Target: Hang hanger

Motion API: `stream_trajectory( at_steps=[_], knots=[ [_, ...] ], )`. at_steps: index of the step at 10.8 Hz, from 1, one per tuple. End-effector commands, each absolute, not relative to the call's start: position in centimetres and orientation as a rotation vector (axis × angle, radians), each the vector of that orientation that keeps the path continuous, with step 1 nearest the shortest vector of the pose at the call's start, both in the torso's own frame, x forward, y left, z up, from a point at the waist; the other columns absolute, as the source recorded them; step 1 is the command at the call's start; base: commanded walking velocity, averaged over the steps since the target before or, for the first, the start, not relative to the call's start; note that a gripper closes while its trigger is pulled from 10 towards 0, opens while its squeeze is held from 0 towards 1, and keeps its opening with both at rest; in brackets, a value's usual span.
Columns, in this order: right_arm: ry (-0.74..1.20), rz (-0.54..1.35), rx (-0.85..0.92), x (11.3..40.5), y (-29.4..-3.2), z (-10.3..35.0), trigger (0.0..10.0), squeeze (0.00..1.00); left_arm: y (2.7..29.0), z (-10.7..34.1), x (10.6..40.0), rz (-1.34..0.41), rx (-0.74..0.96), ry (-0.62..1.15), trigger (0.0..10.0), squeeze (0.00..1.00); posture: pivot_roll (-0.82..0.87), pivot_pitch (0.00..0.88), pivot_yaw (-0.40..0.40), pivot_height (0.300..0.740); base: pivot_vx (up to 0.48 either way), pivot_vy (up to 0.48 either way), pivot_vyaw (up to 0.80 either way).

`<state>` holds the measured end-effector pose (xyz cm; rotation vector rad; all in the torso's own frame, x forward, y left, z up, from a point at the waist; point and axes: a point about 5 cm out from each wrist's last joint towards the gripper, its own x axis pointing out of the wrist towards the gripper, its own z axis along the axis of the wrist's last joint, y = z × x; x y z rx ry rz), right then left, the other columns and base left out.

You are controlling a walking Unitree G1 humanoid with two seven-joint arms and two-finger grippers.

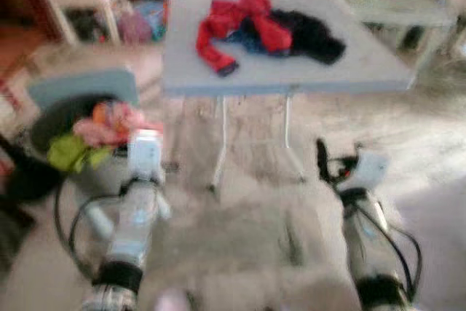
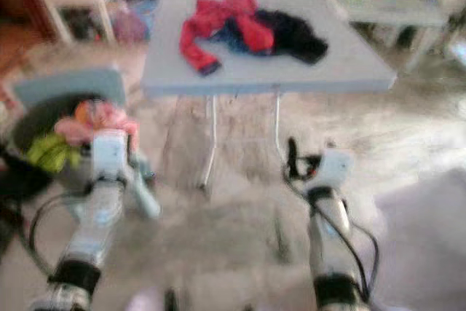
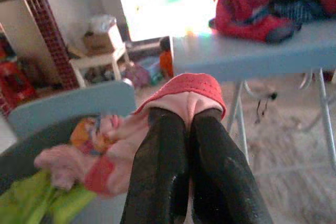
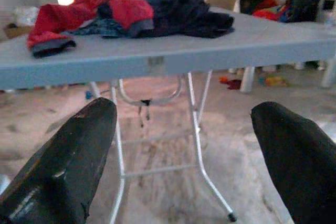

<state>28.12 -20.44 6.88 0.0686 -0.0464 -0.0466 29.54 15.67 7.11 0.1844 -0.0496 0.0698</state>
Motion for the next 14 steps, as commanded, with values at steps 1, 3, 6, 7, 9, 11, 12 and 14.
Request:
stream_trajectory(
  at_steps=[1,3,6,7,9,11,12,14],
  knots=[
    [-0.064,-0.057,0.066,28.5,-20.7,7.3,10.0,0.00,15.6,7.9,30.0,0.069,0.181,-0.089,10.0,0.00,-0.04,0.007,-0.009,0.740,0.277,0.000,0.00],
    [-0.081,-0.054,0.051,29.2,-21.0,8.1,10.0,0.00,16.3,8.5,30.1,0.095,0.177,-0.123,10.0,0.00,-0.02,0.035,-0.013,0.740,0.351,0.000,0.00],
    [-0.067,-0.080,0.053,28.5,-21.3,7.6,10.0,0.00,17.4,8.2,28.9,0.122,0.191,-0.115,10.0,0.00,-0.01,0.081,-0.011,0.740,0.361,0.000,0.00],
    [-0.057,-0.078,0.049,28.2,-21.2,7.2,10.0,0.00,17.0,7.9,28.6,0.102,0.187,-0.105,10.0,0.00,-0.01,0.094,-0.007,0.740,0.364,0.000,0.00],
    [-0.038,-0.083,0.056,27.7,-20.9,6.8,10.0,0.00,16.3,7.8,28.3,0.069,0.176,-0.096,10.0,0.00,-0.02,0.115,-0.003,0.740,0.360,0.000,-0.40],
    [-0.033,-0.072,0.046,27.7,-20.8,6.9,10.0,0.00,16.0,7.7,28.0,0.051,0.165,-0.089,10.0,0.00,-0.02,0.121,-0.008,0.740,0.296,0.000,-0.80],
    [-0.035,-0.072,0.041,27.9,-20.9,7.0,10.0,0.00,15.8,7.6,28.0,0.042,0.155,-0.080,10.0,0.00,-0.01,0.122,-0.010,0.740,0.000,0.000,-0.80],
    [-0.037,-0.073,0.033,28.2,-21.1,7.3,10.0,0.00,14.1,6.9,27.8,-0.073,0.123,-0.023,10.0,0.00,-0.01,0.125,-0.014,0.740,0.000,0.000,-0.80]
  ],
)
